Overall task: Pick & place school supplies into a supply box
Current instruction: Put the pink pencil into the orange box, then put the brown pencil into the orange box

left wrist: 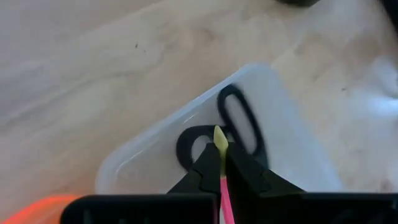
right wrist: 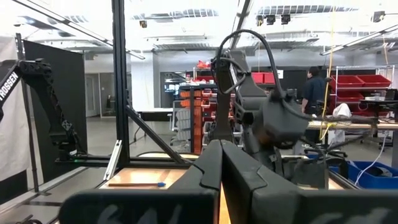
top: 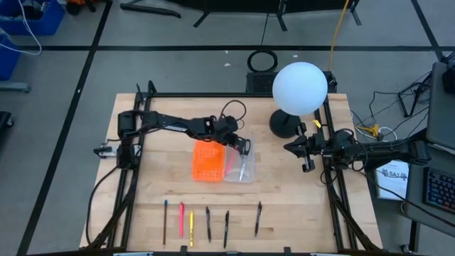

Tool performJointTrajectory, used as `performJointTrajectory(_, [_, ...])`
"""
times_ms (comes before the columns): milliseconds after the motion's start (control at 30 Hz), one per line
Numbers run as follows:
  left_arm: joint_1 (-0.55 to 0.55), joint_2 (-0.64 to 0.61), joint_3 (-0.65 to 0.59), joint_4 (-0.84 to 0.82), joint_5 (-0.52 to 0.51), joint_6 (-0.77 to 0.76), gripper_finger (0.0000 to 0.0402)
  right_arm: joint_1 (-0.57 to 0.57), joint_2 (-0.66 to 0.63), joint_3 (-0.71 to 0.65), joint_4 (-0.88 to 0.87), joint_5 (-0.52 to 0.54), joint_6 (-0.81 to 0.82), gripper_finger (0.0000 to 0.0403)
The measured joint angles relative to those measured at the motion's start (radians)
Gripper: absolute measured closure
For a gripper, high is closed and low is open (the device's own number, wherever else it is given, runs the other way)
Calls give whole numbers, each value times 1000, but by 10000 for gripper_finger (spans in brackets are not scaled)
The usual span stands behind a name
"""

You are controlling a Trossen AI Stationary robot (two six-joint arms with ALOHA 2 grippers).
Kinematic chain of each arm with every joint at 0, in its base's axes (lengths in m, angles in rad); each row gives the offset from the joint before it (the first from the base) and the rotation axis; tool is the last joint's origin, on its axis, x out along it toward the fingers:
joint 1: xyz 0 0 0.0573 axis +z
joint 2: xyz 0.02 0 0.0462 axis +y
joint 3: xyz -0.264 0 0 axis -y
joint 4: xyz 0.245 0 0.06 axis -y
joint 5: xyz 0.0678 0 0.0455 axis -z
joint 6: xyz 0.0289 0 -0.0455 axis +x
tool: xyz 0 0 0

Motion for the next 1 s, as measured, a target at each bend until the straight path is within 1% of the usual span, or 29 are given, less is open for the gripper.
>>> performJointTrajectory(133, [0, 56, 0, 18, 15, 4, 383, 0, 0, 0, 0, 0, 2, 403])
performJointTrajectory(233, [0, 76, 2, 49, 29, 10, 380, 0, 0, 0, -10, 0, 4, 403])
performJointTrajectory(367, [0, 79, 2, 82, 30, 13, 377, 0, 0, 0, -18, 0, 30, 403])
performJointTrajectory(433, [0, 67, 0, 82, 26, 14, 368, 0, 0, 0, -24, -2, 39, 403])
performJointTrajectory(633, [-1, 17, 0, 69, 15, 38, 314, 0, 0, 0, -70, -3, 48, 403])
performJointTrajectory(767, [-1, -5, 0, 54, 13, 40, 274, 0, 1, 0, -77, -3, 49, 403])
performJointTrajectory(867, [-2, -21, 0, 52, 13, 34, 252, 0, 1, 0, -77, -3, 61, 403])
performJointTrajectory(933, [-2, -33, 0, 32, 26, 51, 242, 0, 1, 0, -77, -3, 64, 403])
performJointTrajectory(1000, [-5, -54, -1, 22, 68, 88, 236, 0, 0, 0, -79, -4, 62, 403])
